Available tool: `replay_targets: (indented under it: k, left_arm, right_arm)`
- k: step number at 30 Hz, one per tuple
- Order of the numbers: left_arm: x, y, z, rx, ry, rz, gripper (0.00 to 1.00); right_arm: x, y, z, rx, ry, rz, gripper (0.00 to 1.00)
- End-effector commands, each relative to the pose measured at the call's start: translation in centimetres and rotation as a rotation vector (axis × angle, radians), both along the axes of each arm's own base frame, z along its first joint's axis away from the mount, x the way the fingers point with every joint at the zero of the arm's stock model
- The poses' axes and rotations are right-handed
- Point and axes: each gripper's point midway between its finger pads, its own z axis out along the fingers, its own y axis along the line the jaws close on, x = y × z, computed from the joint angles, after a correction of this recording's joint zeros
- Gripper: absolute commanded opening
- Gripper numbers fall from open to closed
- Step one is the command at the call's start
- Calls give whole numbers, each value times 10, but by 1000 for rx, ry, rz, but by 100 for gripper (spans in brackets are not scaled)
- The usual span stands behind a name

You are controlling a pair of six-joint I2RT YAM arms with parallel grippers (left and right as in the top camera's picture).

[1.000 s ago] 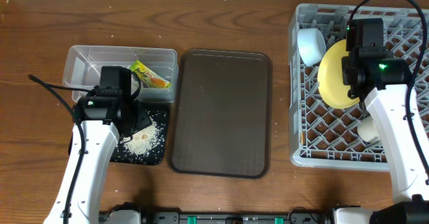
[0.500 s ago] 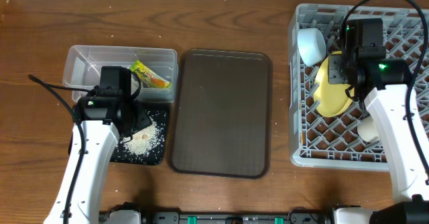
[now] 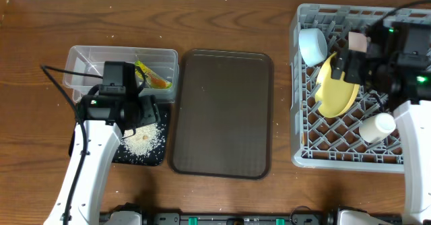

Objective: Sort waste into correct bins and load items into the dishwasher rack

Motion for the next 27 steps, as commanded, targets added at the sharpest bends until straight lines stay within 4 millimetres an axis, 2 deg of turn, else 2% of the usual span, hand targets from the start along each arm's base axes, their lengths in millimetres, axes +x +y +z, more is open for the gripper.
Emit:
replay_targets:
  k: [1,4,9,13,18,20,24,27]
  left_arm:
    - [-9,-4,4,6,32,-68,73]
    - [-27,-3,0,8,105,-69,73]
    - [-38,-3,6,8,76,-69,73]
    - [-41,-2,25,5,-55,-69,73]
    - [-46,-2,50,-2,-298,-63,74]
    - [-49,-2,55,-7,-373,-56,86]
    - [-54,-2,70,-10,-475,-56,88]
    - [-56,-2,72,-10,-488,-56,88]
  right_arm:
    - [-13,-5,-2,67,37,-1,99]
    - [-30,-16,-9,67,103,-44,99]
    - [-55,-21,-14,32,139,-64,99]
    - [-72,-19,-21,11,73,-68,99]
    - [-97,-13,-26,-33,-125,-63,99]
    - [-106,-15,-25,-62,-199,-78,99]
    - [-127,-16,-31,-99,-268,-101,99]
    - [-137,-13,-37,-98,-266,-100,99]
